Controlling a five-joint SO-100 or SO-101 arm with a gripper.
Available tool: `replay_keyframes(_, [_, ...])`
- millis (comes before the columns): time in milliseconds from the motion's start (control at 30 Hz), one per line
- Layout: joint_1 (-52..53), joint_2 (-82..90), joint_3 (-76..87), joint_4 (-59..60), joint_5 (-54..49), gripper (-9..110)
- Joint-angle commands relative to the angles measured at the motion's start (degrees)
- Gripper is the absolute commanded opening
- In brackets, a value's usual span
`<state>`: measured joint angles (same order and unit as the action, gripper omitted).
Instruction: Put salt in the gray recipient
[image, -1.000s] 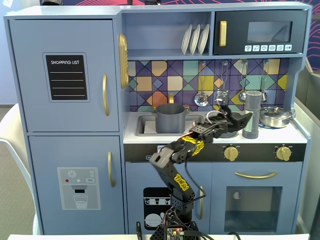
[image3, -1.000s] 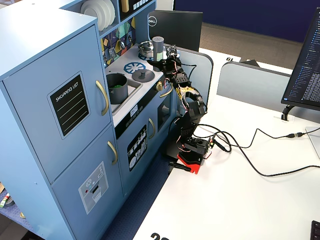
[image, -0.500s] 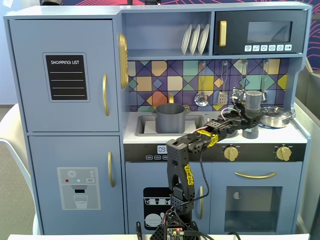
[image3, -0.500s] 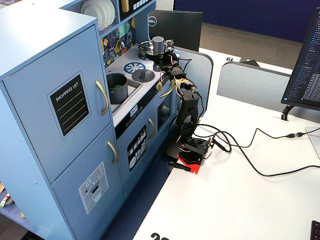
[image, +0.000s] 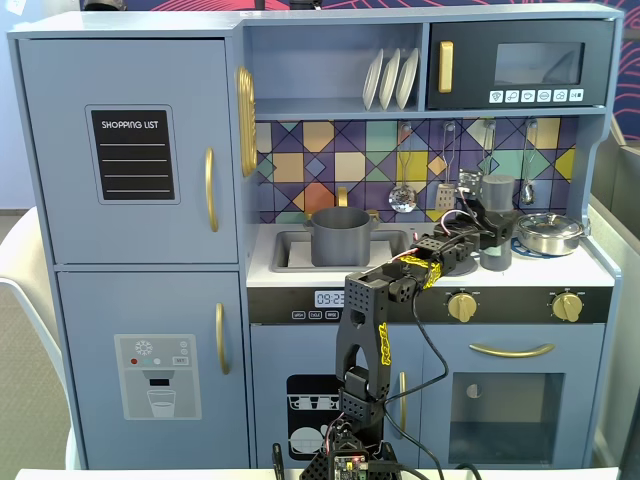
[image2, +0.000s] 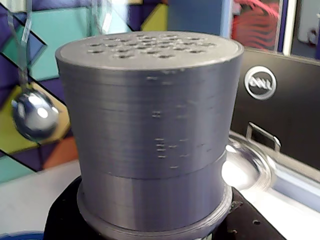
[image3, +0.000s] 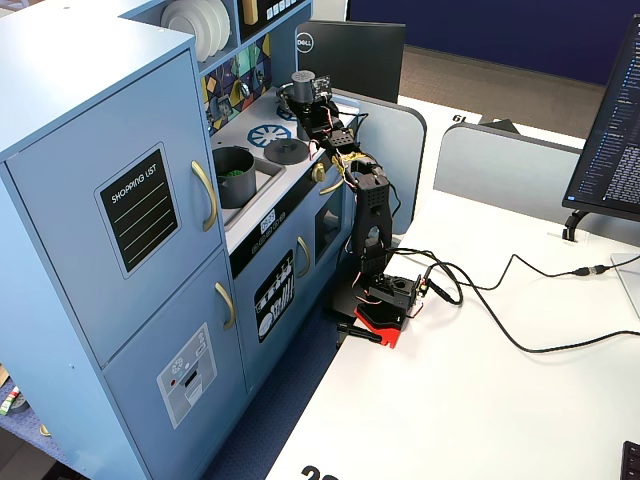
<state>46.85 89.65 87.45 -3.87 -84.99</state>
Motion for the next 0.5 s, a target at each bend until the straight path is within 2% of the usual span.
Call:
replay_keyframes(0, [-2.02,10.46,-2.11,-1.14,5.62,0])
replay_keyframes(133, [-6.77,22.06,-4.83,15.29,21.8,0])
replay_keyframes(367, [-22.06,31.64,-12.83,39.64,65.57,0])
replay_keyframes(467, [-27.77,30.15,-16.96,44.3,83.14,0])
